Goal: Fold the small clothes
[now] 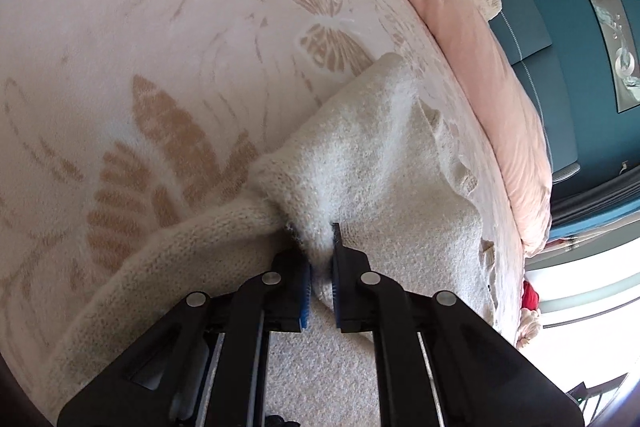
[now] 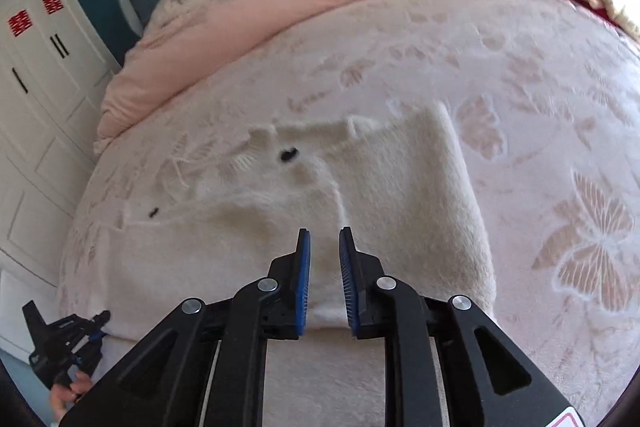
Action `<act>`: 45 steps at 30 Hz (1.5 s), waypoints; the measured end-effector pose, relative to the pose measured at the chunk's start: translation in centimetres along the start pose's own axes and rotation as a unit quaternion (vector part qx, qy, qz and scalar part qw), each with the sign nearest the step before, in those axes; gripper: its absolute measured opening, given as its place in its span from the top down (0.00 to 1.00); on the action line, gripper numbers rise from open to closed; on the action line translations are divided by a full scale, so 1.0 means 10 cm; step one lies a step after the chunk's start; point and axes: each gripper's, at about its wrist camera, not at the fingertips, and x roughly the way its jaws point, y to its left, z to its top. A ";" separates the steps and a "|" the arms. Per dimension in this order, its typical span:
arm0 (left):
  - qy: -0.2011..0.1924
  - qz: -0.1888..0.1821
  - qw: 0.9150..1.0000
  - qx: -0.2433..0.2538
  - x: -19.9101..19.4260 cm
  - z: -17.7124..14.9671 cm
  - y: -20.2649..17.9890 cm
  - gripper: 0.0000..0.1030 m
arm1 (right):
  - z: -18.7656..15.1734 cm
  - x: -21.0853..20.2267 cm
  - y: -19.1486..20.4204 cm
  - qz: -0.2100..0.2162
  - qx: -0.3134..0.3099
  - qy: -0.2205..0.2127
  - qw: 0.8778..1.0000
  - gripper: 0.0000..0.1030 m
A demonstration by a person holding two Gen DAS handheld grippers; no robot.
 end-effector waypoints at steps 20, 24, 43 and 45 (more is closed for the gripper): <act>-0.110 -0.047 0.988 0.096 0.05 -0.24 0.01 0.91 | -0.22 1.43 2.19 0.117 -0.172 0.153 0.966 1.00; -0.112 -0.047 0.988 0.098 0.06 -0.26 0.03 0.91 | -0.13 1.87 2.24 0.084 -0.148 0.162 0.972 1.00; -0.118 -0.022 0.986 0.113 0.04 -0.33 -0.07 0.91 | -0.14 0.37 -0.13 -0.019 0.075 0.084 0.993 0.52; -0.104 0.004 0.987 0.120 0.04 -0.30 -0.15 0.91 | -0.17 0.53 -0.07 0.004 0.056 0.111 0.992 0.69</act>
